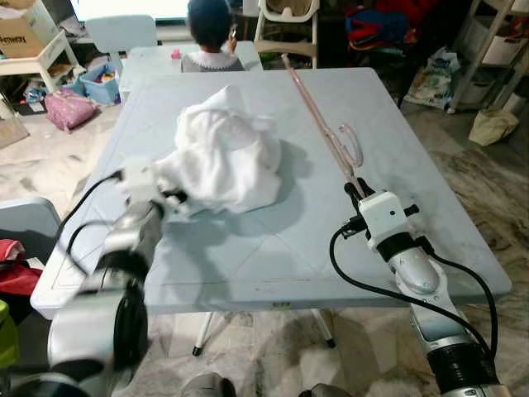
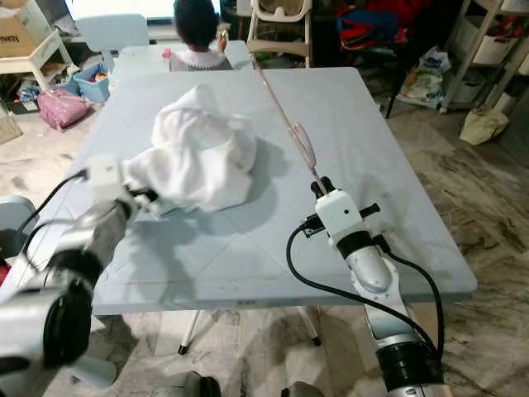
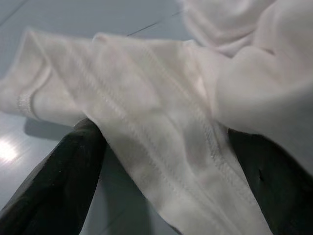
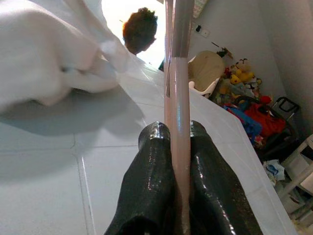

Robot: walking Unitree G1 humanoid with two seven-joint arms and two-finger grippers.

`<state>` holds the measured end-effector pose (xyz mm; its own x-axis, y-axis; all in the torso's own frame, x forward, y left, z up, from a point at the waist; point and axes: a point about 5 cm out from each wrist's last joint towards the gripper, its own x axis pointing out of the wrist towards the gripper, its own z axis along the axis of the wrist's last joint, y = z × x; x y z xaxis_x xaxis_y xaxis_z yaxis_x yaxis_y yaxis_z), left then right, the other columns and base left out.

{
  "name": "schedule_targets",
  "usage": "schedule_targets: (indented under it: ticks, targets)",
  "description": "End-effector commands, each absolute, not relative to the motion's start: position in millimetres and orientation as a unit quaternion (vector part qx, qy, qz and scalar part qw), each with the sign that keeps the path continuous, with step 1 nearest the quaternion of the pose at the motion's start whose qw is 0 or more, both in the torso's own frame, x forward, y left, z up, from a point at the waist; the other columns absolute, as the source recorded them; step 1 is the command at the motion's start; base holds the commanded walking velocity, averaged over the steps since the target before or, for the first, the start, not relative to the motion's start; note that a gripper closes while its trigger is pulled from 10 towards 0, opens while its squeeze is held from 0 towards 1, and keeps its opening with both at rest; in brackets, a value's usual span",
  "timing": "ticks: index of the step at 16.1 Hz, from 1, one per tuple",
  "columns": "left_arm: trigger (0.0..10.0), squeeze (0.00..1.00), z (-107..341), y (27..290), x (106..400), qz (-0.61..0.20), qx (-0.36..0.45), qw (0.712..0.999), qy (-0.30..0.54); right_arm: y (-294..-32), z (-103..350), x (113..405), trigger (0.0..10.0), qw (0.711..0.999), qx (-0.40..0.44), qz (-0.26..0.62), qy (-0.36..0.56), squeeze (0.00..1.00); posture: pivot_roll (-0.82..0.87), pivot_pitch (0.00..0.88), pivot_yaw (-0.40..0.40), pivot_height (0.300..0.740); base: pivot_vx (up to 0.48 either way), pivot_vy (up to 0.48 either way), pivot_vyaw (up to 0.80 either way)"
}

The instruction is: Hang hanger

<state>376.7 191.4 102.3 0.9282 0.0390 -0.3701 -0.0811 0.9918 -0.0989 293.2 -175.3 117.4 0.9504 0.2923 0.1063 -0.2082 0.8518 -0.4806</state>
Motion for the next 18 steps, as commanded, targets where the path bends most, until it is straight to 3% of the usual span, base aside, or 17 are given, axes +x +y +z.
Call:
schedule_targets:
  ticks: [1,6,9,12,13,16,17,18]
  targets:
    - [10.0,0.0,109.8,187.6,381.3,0.015,-0.051,0.983,0.174,-174.7,122.4,295.1,10.0,0.957,-0.241,0.129,-0.094,0.0,-0.11,0.0,0.02,0.74,0.0,0.0,0.0]
    - [10.0,0.0,112.7,199.1,380.9,0.028,-0.018,0.988,0.149,-174.4,121.3,292.2,10.0,0.96,-0.235,0.121,-0.094,0.0,-0.12,0.0,0.041,0.74,0.0,0.0,0.0]
    - [10.0,0.0,103.5,202.7,368.6,-0.011,0.046,0.994,0.095,-178.4,110.9,286.3,10.0,0.963,-0.231,0.116,-0.075,0.0,-0.09,0.0,0.035,0.74,0.0,0.0,0.0]
    - [10.0,0.0,104.4,208.0,356.1,-0.027,0.062,0.997,0.048,-177.1,103.7,285.1,10.0,0.966,-0.23,0.101,-0.066,0.0,-0.07,0.0,0.052,0.74,0.0,0.0,0.0]
    - [10.0,1.0,104.5,208.1,350.4,-0.022,0.051,0.998,0.031,-176.8,102.7,283.8,10.0,0.967,-0.228,0.095,-0.065,0.0,-0.07,0.0,0.053,0.74,0.0,0.0,0.0]
    - [10.0,1.0,97.3,189.0,314.1,-0.009,0.043,0.999,-0.032,-179.0,92.1,272.8,10.0,0.973,-0.21,0.079,-0.047,0.0,-0.07,0.0,0.033,0.74,0.0,0.0,0.0]
    - [10.0,0.0,92.8,183.7,303.9,0.012,0.021,0.999,-0.029,-183.3,89.5,271.2,10.0,0.98,-0.186,0.056,-0.035,0.0,-0.07,0.0,0.023,0.74,0.0,0.0,0.0]
    - [10.0,0.0,88.8,180.3,297.1,0.024,0.011,0.999,-0.018,-188.6,87.9,271.3,10.0,0.987,-0.153,0.03,-0.021,0.0,-0.07,0.0,0.021,0.74,0.0,0.0,0.0]
